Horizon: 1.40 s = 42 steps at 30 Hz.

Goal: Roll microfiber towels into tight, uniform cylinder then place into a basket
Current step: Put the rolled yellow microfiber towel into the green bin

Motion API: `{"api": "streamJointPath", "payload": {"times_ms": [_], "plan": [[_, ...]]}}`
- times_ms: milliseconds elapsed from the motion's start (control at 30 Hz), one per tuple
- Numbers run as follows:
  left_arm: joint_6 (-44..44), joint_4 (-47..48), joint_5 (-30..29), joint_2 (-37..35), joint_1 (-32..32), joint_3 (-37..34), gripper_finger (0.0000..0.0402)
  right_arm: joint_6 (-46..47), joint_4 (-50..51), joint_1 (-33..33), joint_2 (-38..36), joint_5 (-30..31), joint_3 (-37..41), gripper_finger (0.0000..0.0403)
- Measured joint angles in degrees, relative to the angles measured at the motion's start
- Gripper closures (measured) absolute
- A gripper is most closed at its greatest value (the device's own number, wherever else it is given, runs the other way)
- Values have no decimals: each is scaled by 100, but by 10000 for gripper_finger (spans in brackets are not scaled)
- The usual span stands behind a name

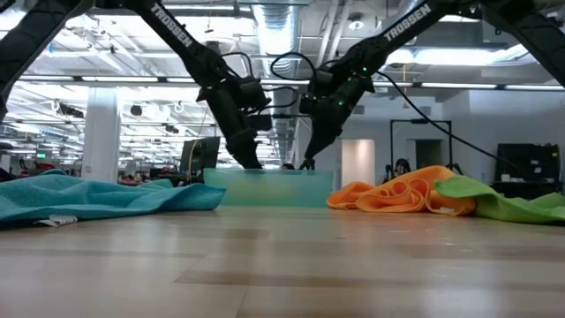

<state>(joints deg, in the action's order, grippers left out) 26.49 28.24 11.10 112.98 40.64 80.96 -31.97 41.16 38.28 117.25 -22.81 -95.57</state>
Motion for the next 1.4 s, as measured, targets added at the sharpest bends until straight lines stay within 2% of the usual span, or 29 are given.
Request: {"api": "streamJointPath", "payload": {"times_ms": [433, 667, 800, 1033, 1400], "plan": [[-159, -91, -129, 543, 209, 25, 159, 0, 27, -39, 0, 15, 0, 333], [-619, -498, -137, 539, 405, 28, 159, 2, 41, -39, 0, 13, 0, 333], [-617, -482, -195, 536, 424, 28, 159, 36, 52, -39, 0, 13, 0, 333], [-620, -487, -688, 536, 422, 28, 159, 46, 163, -86, 0, 13, 0, 333], [-453, -482, -658, 528, 400, 28, 159, 40, 260, -150, 0, 25, -1, 333]]}}
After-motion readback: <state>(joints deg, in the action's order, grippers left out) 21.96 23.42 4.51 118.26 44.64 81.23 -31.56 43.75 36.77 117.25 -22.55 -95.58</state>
